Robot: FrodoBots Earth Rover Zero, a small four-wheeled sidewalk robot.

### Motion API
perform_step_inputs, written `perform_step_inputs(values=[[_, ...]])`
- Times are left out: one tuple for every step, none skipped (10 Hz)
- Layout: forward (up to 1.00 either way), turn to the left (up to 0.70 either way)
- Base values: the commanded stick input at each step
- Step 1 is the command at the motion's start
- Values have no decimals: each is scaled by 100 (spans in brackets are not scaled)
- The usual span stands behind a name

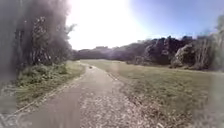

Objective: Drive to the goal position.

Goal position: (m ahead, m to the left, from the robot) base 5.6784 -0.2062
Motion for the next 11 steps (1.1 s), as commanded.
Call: perform_step_inputs(values=[[70,0],[70,0],[70,0],[70,0],[70,0],[70,0],[70,0],[70,0],[70,0],[70,0],[70,0]])
